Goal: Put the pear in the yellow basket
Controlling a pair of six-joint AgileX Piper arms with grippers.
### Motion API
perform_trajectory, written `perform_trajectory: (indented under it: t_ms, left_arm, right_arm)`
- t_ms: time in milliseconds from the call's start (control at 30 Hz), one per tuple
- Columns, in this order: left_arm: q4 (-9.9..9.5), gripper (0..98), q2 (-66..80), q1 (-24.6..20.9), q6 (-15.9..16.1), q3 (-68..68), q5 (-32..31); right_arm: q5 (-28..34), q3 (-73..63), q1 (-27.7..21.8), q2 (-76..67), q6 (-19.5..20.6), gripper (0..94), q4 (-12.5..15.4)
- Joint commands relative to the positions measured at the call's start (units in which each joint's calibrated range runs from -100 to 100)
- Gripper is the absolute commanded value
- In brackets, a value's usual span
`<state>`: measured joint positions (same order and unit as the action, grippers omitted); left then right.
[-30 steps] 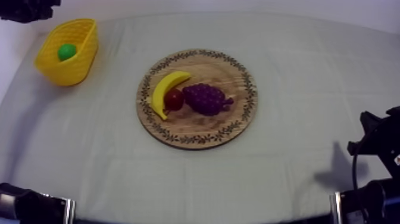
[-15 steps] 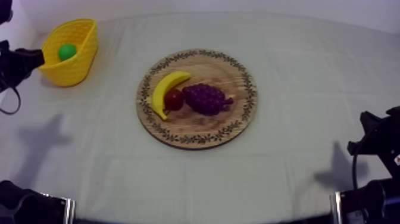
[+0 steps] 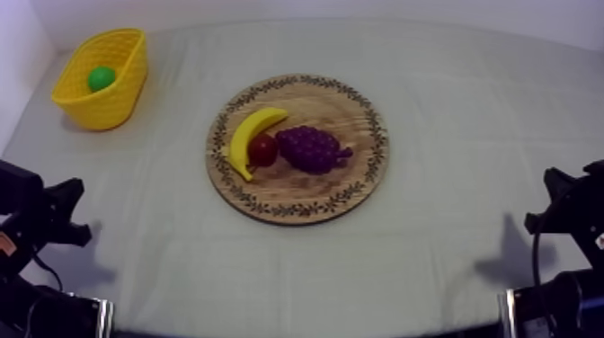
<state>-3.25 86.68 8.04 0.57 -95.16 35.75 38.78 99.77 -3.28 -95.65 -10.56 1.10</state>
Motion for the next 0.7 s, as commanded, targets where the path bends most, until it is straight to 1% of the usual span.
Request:
perform_trajectory:
  t_ms: [0, 167, 267, 300, 367, 467, 567, 667]
  left_arm:
    - [0.84, 0.0, 7.54, -0.74, 1.87, -1.23, 2.73]
    - [1.65, 5.4, 12.33, -2.04, 2.35, -1.42, 6.18]
    - [1.85, 13.4, 12.98, -2.29, 3.17, -1.39, 6.76]
    - [1.78, 15.1, 13.08, -2.38, 2.88, -1.56, 6.43]
    - [1.53, 15.2, 13.2, -2.51, 0.75, -2.74, 3.03]
    - [1.3, 12.7, 13.28, -2.6, -4.23, -3.97, -1.95]
    - [1.22, 8.5, 13.31, -2.63, -8.6, -4.39, -3.66]
    - [1.19, 4.2, 13.31, -2.64, -10.76, -4.54, -4.25]
  right_arm:
    - [0.01, 0.01, -0.01, -0.02, -0.06, 0.4, 0.0]
    - [0.01, 0.01, -0.07, -0.02, -0.06, 0.4, 0.0]
    - [0.01, 0.01, -0.08, -0.02, -0.06, 0.4, 0.0]
    - [0.01, 0.01, -0.09, -0.02, -0.06, 0.4, 0.0]
    - [0.01, 0.01, -0.09, -0.02, -0.06, 0.4, 0.0]
    - [0.01, 0.01, -0.09, -0.02, -0.06, 0.4, 0.0]
    - [0.01, 0.01, -0.09, -0.02, -0.06, 0.4, 0.0]
    - [0.01, 0.01, -0.09, -0.02, -0.06, 0.4, 0.0]
